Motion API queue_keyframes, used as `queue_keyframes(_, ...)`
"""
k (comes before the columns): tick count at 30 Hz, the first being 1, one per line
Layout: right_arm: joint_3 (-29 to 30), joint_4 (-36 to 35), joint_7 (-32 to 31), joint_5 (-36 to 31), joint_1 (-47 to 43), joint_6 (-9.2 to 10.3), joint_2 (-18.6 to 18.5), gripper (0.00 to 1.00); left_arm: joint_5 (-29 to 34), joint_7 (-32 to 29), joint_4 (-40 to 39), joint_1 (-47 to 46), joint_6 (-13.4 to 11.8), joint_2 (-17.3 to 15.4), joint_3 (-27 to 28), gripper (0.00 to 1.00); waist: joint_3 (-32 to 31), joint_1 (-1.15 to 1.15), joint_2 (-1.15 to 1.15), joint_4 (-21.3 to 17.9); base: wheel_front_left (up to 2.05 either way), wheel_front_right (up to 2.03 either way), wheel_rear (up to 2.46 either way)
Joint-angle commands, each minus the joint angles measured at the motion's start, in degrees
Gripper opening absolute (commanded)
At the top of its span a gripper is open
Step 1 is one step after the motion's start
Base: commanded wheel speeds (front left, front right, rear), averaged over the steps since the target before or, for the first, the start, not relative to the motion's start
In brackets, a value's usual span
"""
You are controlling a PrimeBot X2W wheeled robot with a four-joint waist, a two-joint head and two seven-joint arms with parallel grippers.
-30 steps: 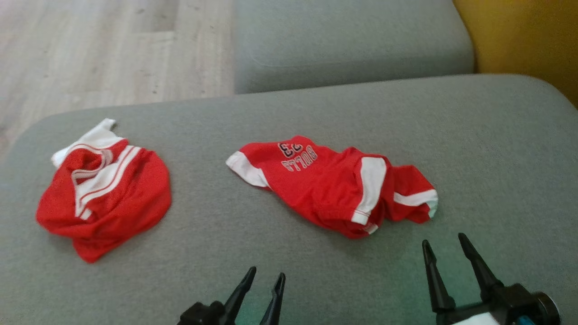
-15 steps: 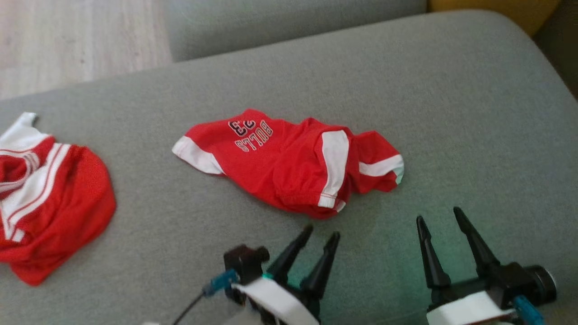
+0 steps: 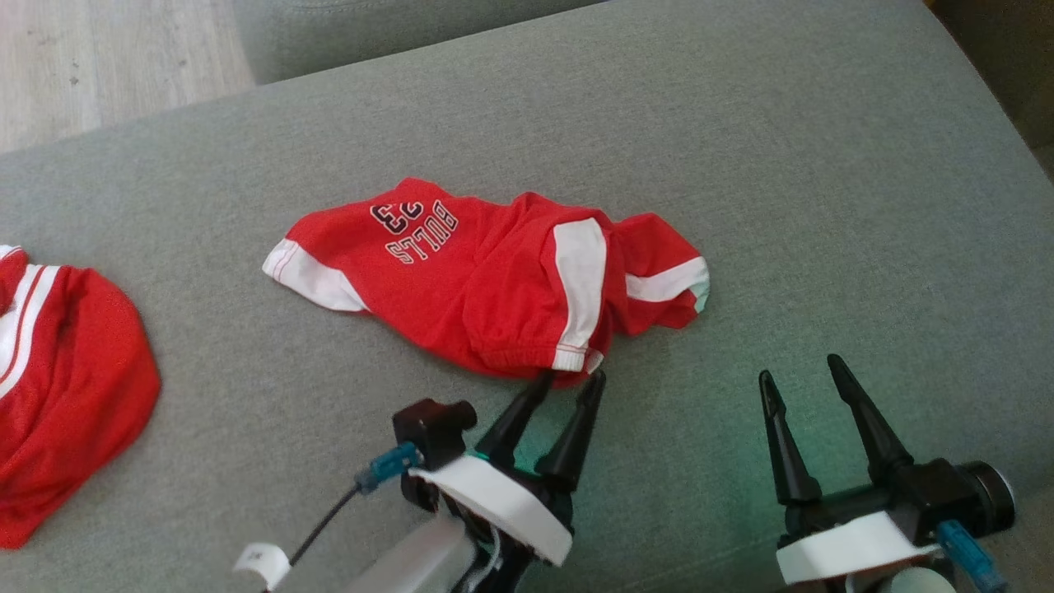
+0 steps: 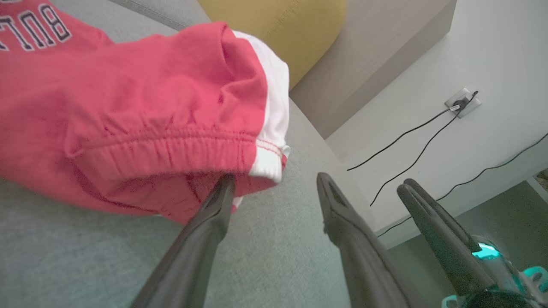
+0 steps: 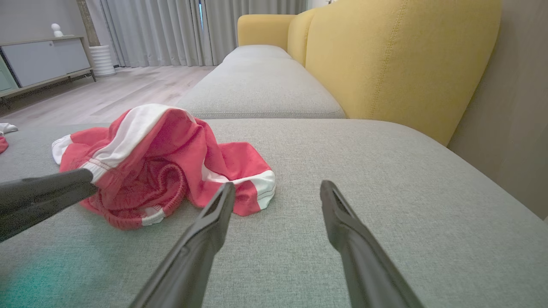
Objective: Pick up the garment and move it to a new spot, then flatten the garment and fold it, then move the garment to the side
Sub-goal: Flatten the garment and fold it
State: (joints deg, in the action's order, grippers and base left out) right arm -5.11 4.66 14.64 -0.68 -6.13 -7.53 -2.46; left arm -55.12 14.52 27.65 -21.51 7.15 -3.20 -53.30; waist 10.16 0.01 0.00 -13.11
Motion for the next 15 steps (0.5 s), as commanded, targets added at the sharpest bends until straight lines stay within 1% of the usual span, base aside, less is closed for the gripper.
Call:
queue_keyframes(1,-1.2,-1.6,0.4,0.1,2.0,0.04,-0.4,1.0,-0.4,0.5,-1.6,-2.7,0.3,0.3,2.4,1.0,0.1,-0.01,0.0,-0.2,0.0,0.0,0.0)
queue_keyframes(6,-1.1,-1.5,0.4,0.0,2.1,0.04,-0.4,1.0,0.6,0.5,-2.2,-3.0,0.3,0.3,3.1,1.0,0.3,-0.01,0.0,-0.5,0.0,0.0,0.0)
queue_keyframes(7,-1.1,-1.5,0.4,0.0,2.1,0.04,-0.4,1.0,0.9,0.5,-2.3,-3.1,0.3,0.3,3.1,0.88,0.4,-0.01,0.0,-0.5,0.0,0.0,0.0)
queue_keyframes(8,-1.1,-1.5,0.4,0.0,2.1,0.04,-0.4,1.0,1.2,0.5,-2.2,-3.2,0.3,0.3,3.0,0.5,0.5,-0.01,0.0,-0.5,0.0,0.0,0.0)
queue_keyframes(9,-1.1,-1.5,0.4,0.0,2.1,0.04,-0.4,1.0,1.7,0.5,-2.1,-3.4,0.3,0.3,2.8,0.38,0.5,-0.01,0.0,-0.5,0.0,0.0,0.0)
queue_keyframes(10,-1.0,-1.5,0.4,0.0,2.1,0.04,-0.4,1.0,2.1,0.5,-2.0,-3.6,0.3,0.3,3.1,0.22,0.6,-0.01,0.0,-0.5,0.0,0.0,0.0)
queue_keyframes(11,-1.0,-1.5,0.4,0.1,2.1,0.04,-0.4,1.0,2.6,0.5,-1.9,-3.6,0.3,0.3,3.5,0.0,0.7,-0.01,0.0,-0.4,0.0,0.0,0.0)
queue_keyframes(15,-0.7,-1.8,0.4,0.1,2.3,0.04,-0.4,1.0,4.7,0.5,-1.6,-4.1,0.3,0.3,3.9,0.0,1.2,-0.01,0.0,0.4,0.0,0.0,0.0)
